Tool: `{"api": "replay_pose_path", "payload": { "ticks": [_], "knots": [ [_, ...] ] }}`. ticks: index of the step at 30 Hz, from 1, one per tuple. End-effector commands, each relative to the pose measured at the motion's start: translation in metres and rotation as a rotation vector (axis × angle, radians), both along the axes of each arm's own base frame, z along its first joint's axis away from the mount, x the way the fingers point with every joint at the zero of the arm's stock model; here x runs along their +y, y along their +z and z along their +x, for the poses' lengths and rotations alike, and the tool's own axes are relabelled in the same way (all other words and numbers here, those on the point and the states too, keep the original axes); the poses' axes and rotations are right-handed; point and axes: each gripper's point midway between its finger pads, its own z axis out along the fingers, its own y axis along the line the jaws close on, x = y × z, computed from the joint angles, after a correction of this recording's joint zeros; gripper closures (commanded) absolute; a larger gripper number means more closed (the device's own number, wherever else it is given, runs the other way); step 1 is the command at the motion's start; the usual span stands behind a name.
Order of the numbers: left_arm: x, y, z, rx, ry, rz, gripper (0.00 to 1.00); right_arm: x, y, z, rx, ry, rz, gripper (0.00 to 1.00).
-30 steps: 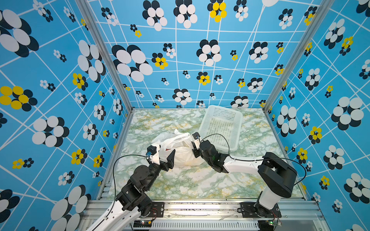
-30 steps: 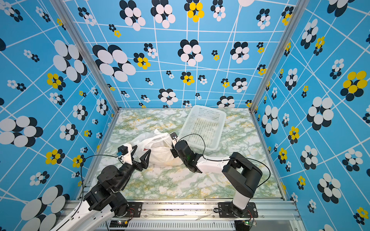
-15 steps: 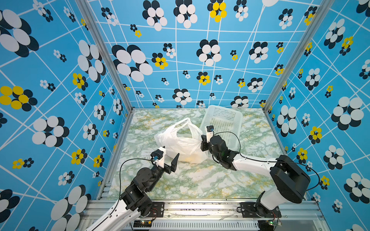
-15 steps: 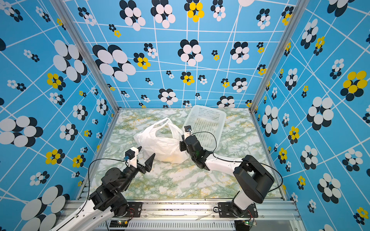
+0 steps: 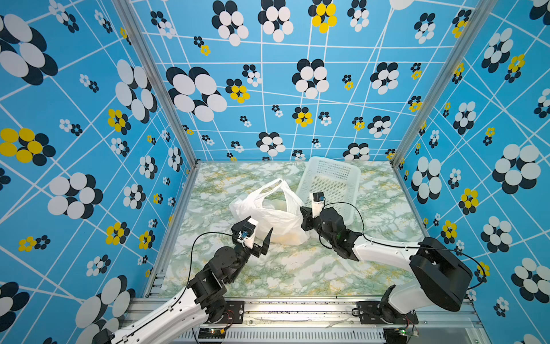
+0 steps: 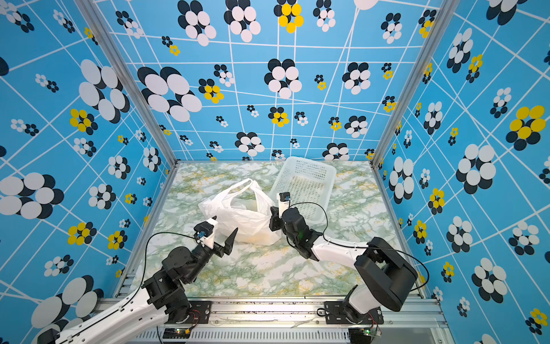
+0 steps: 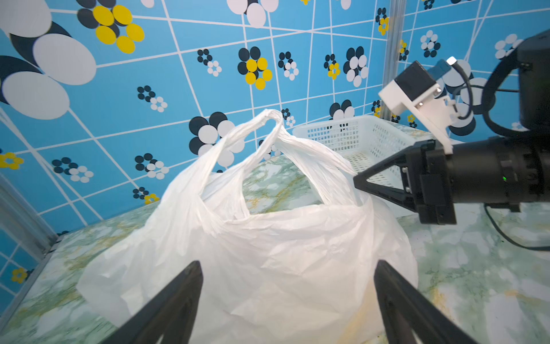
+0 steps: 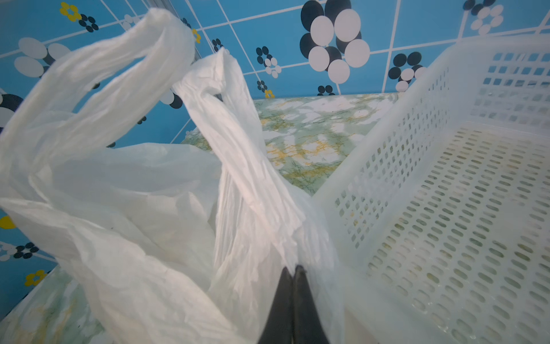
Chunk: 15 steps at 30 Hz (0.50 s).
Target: Untie the knot of the plastic bag and take out the fruit
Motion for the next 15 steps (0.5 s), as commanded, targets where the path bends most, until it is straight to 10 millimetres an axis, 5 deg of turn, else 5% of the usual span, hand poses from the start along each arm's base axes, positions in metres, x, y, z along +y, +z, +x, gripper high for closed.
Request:
{"api": "replay_pose_path", "payload": {
  "ticks": [1, 7, 15],
  "knots": [
    [0.020, 0.058, 0.010, -0.116, 0.141, -0.038, 0.08, 0.004, 0.011, -0.004, -0.014, 0.032, 0.042, 1.00],
    [0.016, 0.076, 0.045, -0.091, 0.226, 0.079, 0.02, 0.006, 0.009, -0.015, -0.049, 0.074, 0.043, 1.00],
    [0.008, 0.051, 0.095, 0.126, 0.195, 0.162, 0.02, 0.015, 0.015, -0.035, -0.105, 0.147, 0.017, 1.00]
  ]
}}
